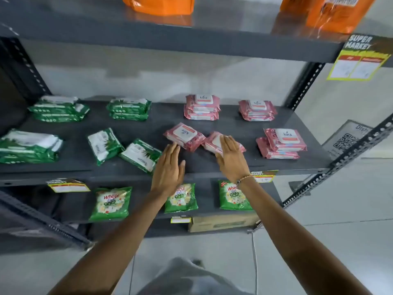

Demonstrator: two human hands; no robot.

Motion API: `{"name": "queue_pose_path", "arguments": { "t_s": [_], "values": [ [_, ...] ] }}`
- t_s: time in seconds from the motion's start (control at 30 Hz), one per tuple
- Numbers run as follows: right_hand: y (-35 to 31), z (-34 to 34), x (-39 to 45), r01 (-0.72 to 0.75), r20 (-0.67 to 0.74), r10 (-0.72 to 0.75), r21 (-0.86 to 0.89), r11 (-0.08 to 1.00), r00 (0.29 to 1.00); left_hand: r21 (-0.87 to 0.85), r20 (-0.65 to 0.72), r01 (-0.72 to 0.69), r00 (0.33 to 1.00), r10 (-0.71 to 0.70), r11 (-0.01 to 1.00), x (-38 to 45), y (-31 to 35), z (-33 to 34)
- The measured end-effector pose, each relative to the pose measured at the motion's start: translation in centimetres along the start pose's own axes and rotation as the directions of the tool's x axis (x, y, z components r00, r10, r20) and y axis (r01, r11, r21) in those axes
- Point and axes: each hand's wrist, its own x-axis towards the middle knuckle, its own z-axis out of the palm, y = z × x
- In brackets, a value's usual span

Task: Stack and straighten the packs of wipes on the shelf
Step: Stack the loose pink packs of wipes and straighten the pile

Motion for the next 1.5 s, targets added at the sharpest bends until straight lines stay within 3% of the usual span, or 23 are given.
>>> {"name": "queue_pose_path", "arguments": {
  "t_s": [0.1,0.2,0.33,0.47,0.57,0.73,0.83,1.0,1.13,1.4,1.5],
  "values": [
    [2.0,0.2,1.4,-0.164,0.141,0.155,0.053,0.985,0.978,0.06,0.043,0.022,0.999,-0.024,0.998,-0.6,-0.5,1.6],
    [3.1,0.6,3.1,-0.208,0.238,0.189,0.059,0.976,0.953,0.136,0.128,-0.078,0.99,0.061,0.988,-2.1,-0.7,3.0],
    [4.5,1.0,4.5,-0.254,0.373,0.228,0.02,0.967,0.899,0.166,0.161,0.006,0.986,-0.033,0.986,-2.5,-0.6,3.5],
    [5.6,0.7,5.0,-0.305,0.427,0.272,0.01,0.952,0.862,0.238,0.167,0.099,0.976,-0.141,0.966,-2.5,-0.4,3.4],
    [5.9,-0.7,5.4,-0.361,0.488,0.356,-0.087,0.928,0.797,0.252,0.178,0.118,0.97,-0.165,0.961,-2.8,-0.6,3.3],
    [5.0,-4.0,6.4,-0.413,0.433,0.463,-0.21,0.886,0.773,0.278,0.162,0.118,0.972,-0.168,0.953,-2.9,-0.7,3.2],
    [3.7,-5.2,6.7,-0.427,0.298,0.431,-0.083,0.901,0.852,0.291,0.158,0.158,0.965,-0.21,0.944,-3.1,-0.6,3.0],
    [-0.7,-3.7,8.9,-0.232,0.253,0.186,0.166,0.959,0.949,0.322,0.164,0.123,0.969,-0.183,0.939,-3.1,-1.1,3.0],
    [-3.7,-0.9,10.5,-0.221,0.248,0.164,0.222,0.95,0.955,0.317,0.174,0.094,0.972,-0.155,0.944,-3.2,-1.5,3.3],
    [-4.9,0.9,11.7,-0.167,0.375,0.122,0.092,0.982,0.919,0.332,0.134,0.036,0.987,-0.085,0.943,-3.2,-2.4,3.9],
    [-4.5,0.0,11.9,-0.255,0.456,0.148,0.182,0.95,0.878,0.312,0.142,0.042,0.986,-0.09,0.949,-3.3,-2.2,4.2]
  ]
}}
